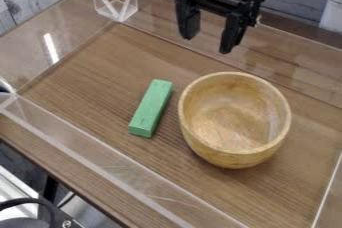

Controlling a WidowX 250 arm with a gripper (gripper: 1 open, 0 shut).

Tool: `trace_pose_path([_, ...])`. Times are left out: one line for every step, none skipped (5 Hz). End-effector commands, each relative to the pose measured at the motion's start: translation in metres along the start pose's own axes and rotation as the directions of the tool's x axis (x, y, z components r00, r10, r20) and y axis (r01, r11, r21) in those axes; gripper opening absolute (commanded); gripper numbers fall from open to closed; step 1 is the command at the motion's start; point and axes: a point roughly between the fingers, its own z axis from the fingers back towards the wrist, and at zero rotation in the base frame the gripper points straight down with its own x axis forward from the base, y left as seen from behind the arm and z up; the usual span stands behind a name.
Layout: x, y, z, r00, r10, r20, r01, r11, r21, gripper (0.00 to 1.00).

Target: Put the green block in the brown bowl

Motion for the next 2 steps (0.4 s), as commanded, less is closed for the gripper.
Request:
trace_pose_path([-0.006, 0.007, -0.008, 1.000, -0.006, -0.025, 0.006, 1.000, 0.004, 1.00])
trace_pose_path([-0.023, 0.027, -0.020, 0.999, 0.000, -0.045, 0.000, 1.000, 0.006, 1.00])
